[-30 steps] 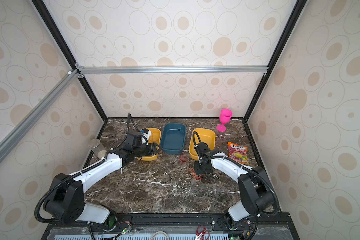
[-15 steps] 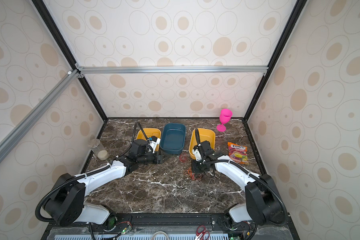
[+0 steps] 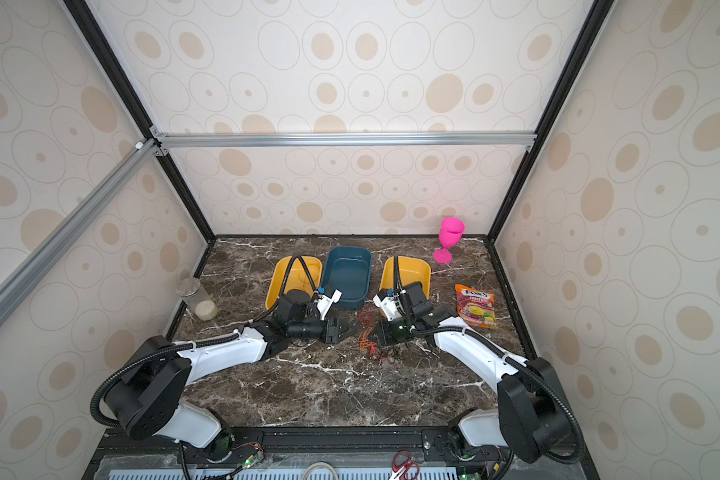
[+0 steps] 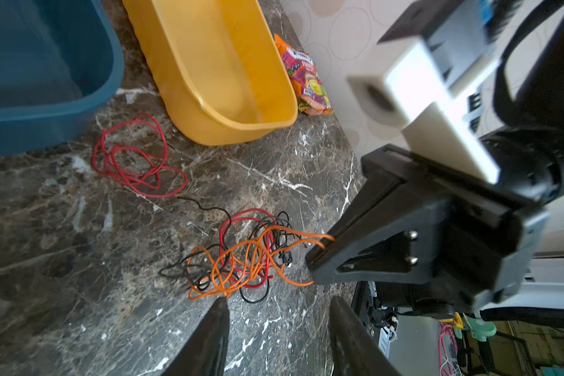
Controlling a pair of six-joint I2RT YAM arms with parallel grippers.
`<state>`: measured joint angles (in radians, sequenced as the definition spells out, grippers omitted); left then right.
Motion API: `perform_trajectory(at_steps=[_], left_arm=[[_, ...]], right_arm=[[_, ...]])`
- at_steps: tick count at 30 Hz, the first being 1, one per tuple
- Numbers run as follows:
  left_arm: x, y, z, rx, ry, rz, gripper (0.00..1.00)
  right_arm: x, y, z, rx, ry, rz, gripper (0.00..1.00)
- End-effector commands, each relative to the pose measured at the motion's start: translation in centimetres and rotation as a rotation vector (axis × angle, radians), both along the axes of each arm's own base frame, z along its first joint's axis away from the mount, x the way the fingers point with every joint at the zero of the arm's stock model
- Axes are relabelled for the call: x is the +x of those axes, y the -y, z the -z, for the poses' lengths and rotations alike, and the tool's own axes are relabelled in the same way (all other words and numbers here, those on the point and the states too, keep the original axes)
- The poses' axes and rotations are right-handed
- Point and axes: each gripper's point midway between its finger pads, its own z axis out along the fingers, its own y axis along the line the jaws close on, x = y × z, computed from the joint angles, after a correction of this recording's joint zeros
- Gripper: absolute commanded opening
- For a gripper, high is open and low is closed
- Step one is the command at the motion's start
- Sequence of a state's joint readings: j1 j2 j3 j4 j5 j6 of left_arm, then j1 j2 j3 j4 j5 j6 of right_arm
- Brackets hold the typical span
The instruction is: Untangle the cables
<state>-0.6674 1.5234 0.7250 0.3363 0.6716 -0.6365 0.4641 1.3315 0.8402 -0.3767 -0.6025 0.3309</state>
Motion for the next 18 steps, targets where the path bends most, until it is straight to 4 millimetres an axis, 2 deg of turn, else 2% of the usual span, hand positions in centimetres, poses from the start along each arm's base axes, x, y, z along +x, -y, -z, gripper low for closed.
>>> perform_trajectory(at_steps=[1, 5, 10, 18], left_arm=[[-0.2, 0.8, 0.2, -0.023, 0.016, 0.023, 0.48], [-0.2, 1.1, 0.7, -0.030, 0.005, 0.023, 0.47], [0.0, 1.3, 0.7, -0.047, 0.008, 0.015, 0.46], [0.4, 0.2, 3.2, 0.049, -0.001, -0.034, 0.40]], right_arm=[[-0.3, -0.7, -2.0, 0.077, 0.036, -0.037, 0.00], [-0.5, -1.4, -3.2, 0.130, 0.045, -0.064, 0.00], [-0.5, -1.9, -3.6, 0.169, 0.036, -0.070, 0.00], [0.2, -1.9, -5.5, 0.256, 0.047, -0.048, 0.00]])
